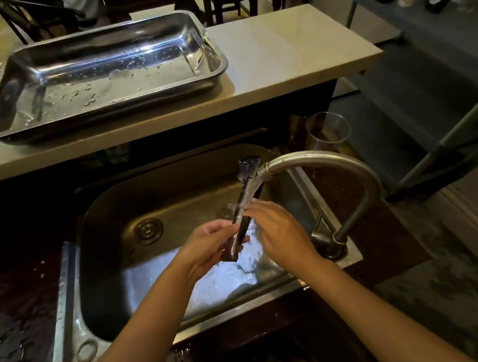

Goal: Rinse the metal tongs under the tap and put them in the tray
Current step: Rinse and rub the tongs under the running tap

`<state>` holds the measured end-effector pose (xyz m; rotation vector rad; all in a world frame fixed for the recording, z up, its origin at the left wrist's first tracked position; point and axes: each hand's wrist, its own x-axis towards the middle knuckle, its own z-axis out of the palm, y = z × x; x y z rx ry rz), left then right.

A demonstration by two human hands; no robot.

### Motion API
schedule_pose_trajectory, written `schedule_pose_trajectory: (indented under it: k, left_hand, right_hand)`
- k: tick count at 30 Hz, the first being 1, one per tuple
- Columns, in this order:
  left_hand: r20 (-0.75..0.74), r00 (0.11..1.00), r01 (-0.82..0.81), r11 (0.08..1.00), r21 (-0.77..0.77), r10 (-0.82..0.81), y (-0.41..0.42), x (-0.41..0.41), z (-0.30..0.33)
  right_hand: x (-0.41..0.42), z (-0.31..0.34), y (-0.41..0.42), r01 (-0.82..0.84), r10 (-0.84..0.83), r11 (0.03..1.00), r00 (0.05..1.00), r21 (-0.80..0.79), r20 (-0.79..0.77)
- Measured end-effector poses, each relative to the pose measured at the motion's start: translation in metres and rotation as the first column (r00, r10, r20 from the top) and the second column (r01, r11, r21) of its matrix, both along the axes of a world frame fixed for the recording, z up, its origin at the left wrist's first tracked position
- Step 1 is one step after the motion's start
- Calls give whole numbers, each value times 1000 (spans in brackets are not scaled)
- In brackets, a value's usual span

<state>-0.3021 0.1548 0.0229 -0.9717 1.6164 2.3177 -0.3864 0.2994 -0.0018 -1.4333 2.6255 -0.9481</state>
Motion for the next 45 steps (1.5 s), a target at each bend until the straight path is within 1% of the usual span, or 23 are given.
schedule_pose_trajectory:
  k: [3,6,8,11,12,14,16,18,19,20,21,22,23,24,27,29,32,35,37,39,42,44,45]
  left_hand:
    - [-11,1000,-4,1000,27,5,2,0,-7]
    - [-10,1000,-13,1000,-10,13,1,-2,-10]
    - [-3,1000,-11,999,-41,11,1,-1,-10]
    - [-5,1000,9,999,-36,-9,3,1,-13]
    - [-9,1000,16,1000,-19,-17,4,2,-15]
    - [-5,999,40,999,11,-40,6,6,-20]
    - [6,998,63,998,20,-63,8,11,-27]
    - [-3,998,65,996,68,-65,9,16,-32]
    - [-26,999,50,991,123,-47,9,18,-34]
    - [-59,998,17,979,204,-5,10,20,-35]
    - [-91,995,-21,955,295,50,11,21,-34]
    - [-112,989,-45,926,375,93,13,22,-33]
    - [-121,986,-54,898,436,119,15,23,-32]
    - [-125,983,-61,873,484,137,18,25,-32]
    - [-120,978,-71,814,576,170,18,32,-35]
    - [-117,990,-13,864,504,83,14,35,-36]
    - [-5,996,89,985,151,-89,11,34,-30]
    - [53,997,66,978,-200,-56,16,22,-24]
    - [25,999,39,952,-302,-33,18,16,-21]
    - [32,998,69,950,-305,-62,18,16,-19]
    - [62,995,92,983,-157,-83,11,29,-20]
    - [83,994,83,994,-75,-77,7,40,-24]
    - [95,992,82,995,-53,-77,6,44,-25]
  right_hand:
    - [-4,-2,0,42,-49,996,995,78,83]
    - [-1,-4,3,-169,166,966,986,194,34]
    - [9,-5,6,-332,330,926,943,181,42]
    - [3,-10,11,-389,394,888,919,243,31]
    - [-4,-13,12,-322,335,900,942,293,9]
    - [-20,-20,13,-90,79,933,996,349,45]
    - [-30,-22,11,129,-199,953,948,273,248]
    - [-30,-22,5,400,-386,912,759,92,524]
    - [-29,-22,2,527,-395,849,573,46,718]
    - [-27,-22,-2,607,-294,794,333,35,896]
    - [-24,-22,-5,644,-101,765,88,21,991]
    - [-20,-20,-9,634,103,773,-128,1,986]
    - [-15,-16,-12,627,241,779,-275,-16,931]
    - [-12,-15,-15,625,312,779,-330,-41,891]
    - [-8,-16,-25,610,361,784,-296,-115,884]
    - [-8,-15,-27,615,345,781,-278,-109,897]
    - [-9,-19,-29,610,258,790,-230,-68,938]
    - [-2,-22,-34,636,188,771,-190,-25,964]
    - [2,-25,-38,640,133,768,-177,11,975]
    - [7,-28,-38,618,52,784,-170,65,984]
    - [6,-32,-33,570,-44,812,-152,124,987]
    - [-2,-30,-30,602,-39,788,-158,128,987]
    - [-8,-28,-29,614,-81,777,-125,141,989]
